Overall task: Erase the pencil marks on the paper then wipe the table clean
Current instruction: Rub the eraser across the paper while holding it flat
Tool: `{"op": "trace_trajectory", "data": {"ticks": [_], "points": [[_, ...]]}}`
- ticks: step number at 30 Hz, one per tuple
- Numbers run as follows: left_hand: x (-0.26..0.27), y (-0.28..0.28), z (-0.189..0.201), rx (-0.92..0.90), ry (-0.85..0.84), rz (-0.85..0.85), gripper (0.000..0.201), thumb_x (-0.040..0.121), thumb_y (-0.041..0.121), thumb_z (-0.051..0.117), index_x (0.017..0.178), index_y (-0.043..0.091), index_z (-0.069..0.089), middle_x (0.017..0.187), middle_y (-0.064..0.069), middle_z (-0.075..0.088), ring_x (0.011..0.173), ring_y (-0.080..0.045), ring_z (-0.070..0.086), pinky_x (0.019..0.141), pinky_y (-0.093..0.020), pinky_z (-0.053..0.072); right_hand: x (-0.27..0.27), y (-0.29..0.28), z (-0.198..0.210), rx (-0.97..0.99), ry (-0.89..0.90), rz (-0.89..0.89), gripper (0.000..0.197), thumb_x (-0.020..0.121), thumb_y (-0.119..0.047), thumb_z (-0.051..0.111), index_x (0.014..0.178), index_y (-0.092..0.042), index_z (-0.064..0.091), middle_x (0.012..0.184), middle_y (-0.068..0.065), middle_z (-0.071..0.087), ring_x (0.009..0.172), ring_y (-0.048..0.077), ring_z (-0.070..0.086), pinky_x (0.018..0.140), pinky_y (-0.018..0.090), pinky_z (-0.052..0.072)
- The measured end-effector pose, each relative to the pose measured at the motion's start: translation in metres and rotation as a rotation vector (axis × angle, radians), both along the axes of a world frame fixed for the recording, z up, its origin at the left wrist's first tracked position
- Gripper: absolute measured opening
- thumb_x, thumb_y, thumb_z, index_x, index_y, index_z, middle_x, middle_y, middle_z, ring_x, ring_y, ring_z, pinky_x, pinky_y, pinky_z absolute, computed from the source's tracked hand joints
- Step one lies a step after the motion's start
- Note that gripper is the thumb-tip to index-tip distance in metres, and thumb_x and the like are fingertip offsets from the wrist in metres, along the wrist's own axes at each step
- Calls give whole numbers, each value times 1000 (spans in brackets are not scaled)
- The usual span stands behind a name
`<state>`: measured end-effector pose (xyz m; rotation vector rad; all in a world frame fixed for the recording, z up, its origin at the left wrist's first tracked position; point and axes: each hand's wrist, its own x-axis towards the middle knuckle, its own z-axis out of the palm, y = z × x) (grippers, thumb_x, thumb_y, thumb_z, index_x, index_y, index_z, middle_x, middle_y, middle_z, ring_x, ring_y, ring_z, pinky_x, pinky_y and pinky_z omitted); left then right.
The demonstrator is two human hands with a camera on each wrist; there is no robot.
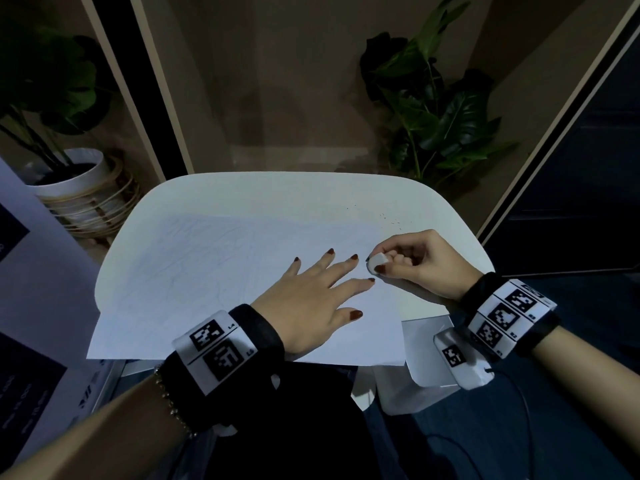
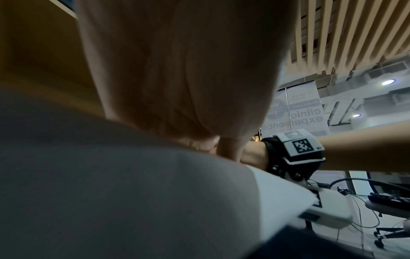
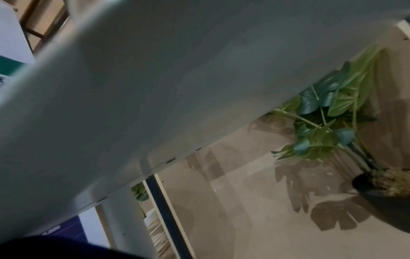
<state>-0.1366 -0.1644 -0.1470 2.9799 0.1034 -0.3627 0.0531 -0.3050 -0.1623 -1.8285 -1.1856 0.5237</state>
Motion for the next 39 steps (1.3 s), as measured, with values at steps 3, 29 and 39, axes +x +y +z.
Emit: {"op": "trace_trajectory", "data": {"ticks": [3, 29, 39], "points": [[1, -2, 0, 37, 40, -14, 49, 104, 50, 14, 150, 53, -2, 162, 11, -19, 149, -19, -18, 120, -56, 0, -1, 0, -2, 21, 23, -22, 8, 85, -10, 76, 92, -14, 77, 72, -2, 67, 67, 6, 56, 67, 17, 45], [0, -3, 1, 11, 70, 50, 63, 102, 55, 21, 156, 34, -2, 161, 11, -21, 149, -14, -20, 118, -56, -4, -6, 0, -4, 71, 202, -152, 9, 83, -11, 78, 91, -7, 76, 69, 6, 60, 65, 12, 52, 71, 26, 50], [0, -9, -1, -12, 54, 89, 77, 94, 69, 17, 156, 32, -8, 161, 13, -20, 148, -13, -22, 118, -59, -4, -18, -14, 3, 82, 195, -123, 9, 82, 1, 76, 90, 2, 73, 69, 18, 54, 56, 11, 47, 57, 13, 45]]}}
